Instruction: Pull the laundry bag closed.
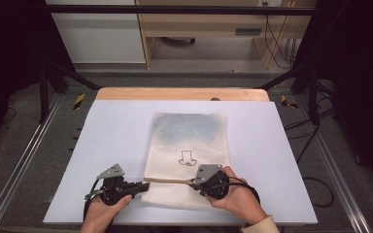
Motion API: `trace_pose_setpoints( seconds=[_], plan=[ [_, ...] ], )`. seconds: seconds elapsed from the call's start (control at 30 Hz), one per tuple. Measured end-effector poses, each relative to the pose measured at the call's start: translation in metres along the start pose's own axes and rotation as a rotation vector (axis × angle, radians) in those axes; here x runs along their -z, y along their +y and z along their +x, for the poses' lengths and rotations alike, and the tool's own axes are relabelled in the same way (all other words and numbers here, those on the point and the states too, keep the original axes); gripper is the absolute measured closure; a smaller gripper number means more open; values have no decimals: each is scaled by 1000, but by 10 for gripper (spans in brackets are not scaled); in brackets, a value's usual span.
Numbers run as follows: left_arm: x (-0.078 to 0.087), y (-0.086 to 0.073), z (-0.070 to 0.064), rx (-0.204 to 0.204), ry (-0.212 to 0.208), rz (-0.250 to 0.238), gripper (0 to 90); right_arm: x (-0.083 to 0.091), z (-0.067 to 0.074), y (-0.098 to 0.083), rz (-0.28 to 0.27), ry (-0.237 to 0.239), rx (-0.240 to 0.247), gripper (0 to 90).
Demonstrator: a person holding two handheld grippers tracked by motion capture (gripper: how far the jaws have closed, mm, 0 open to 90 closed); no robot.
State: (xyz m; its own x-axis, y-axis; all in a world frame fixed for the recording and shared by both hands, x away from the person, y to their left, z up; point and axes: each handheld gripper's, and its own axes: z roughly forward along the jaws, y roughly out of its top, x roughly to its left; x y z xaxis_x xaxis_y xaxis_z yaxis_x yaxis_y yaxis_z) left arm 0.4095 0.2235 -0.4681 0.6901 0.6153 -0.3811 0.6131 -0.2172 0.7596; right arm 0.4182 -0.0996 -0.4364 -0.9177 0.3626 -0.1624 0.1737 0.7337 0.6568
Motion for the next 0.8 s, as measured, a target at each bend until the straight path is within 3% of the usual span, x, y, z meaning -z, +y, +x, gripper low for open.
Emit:
trace_pose_setpoints(
  seconds=[0.8],
  plan=[
    [-1,0,-1,-4,-6,4,848,15,-7,-15,-1,-14,-28,818]
  ],
)
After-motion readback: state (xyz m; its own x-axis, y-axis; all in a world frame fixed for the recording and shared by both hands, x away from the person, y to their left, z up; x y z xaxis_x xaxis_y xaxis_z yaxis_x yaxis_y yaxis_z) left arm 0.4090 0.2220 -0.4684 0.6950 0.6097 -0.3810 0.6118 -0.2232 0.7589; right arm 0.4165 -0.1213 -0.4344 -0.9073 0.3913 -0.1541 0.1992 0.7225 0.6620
